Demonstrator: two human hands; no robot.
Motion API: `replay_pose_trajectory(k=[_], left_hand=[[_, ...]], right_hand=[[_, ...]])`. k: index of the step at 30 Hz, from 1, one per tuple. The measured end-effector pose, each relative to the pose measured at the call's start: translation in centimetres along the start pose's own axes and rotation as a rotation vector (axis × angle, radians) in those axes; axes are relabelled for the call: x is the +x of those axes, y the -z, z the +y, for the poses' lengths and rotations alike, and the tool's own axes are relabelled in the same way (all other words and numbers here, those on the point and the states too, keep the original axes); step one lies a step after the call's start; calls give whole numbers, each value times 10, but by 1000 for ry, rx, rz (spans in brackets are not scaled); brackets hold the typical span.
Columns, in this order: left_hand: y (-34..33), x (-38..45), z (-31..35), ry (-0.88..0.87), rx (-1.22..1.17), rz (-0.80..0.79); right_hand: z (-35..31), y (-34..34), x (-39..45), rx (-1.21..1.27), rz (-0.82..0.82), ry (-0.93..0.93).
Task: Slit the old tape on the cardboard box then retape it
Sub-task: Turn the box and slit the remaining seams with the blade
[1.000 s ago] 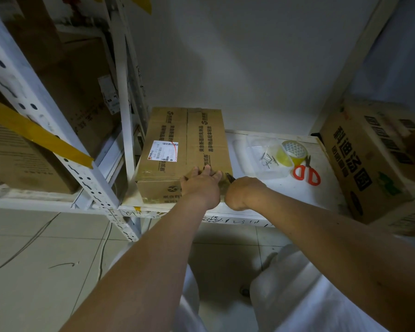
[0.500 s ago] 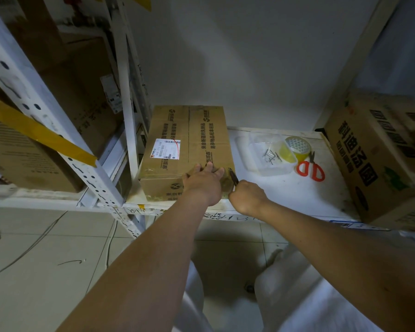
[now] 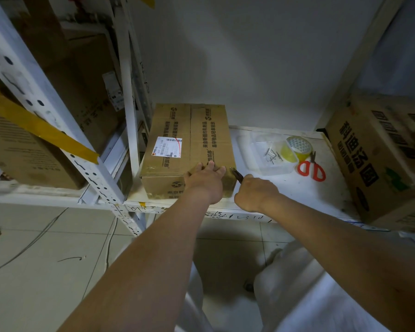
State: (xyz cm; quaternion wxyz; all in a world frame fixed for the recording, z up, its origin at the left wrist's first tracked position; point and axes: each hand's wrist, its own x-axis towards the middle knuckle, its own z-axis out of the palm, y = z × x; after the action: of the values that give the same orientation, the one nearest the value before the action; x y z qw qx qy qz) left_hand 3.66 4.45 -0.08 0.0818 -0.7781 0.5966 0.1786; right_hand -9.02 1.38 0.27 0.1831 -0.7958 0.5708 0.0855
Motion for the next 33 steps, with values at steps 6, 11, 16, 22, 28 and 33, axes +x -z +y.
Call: replay_pose_trajectory(k=[6, 11, 16, 22, 28, 33], left_hand=[[1, 1, 0, 7, -4, -20], [1, 0, 0, 8, -4, -15], [1, -1, 0, 3, 5, -7], [4, 0, 1, 9, 11, -21], [6, -1, 3, 12, 28, -29], [9, -3, 3, 1, 47, -32]], right_hand=[[-7, 6, 4, -157, 10, 14], [-12, 9, 6, -240, 6, 50], [-7, -4, 2, -29, 70, 28], [-5, -20, 3, 51, 176, 0], [-12, -18, 10, 321, 218, -45], [-14, 46, 39, 333, 382, 10]])
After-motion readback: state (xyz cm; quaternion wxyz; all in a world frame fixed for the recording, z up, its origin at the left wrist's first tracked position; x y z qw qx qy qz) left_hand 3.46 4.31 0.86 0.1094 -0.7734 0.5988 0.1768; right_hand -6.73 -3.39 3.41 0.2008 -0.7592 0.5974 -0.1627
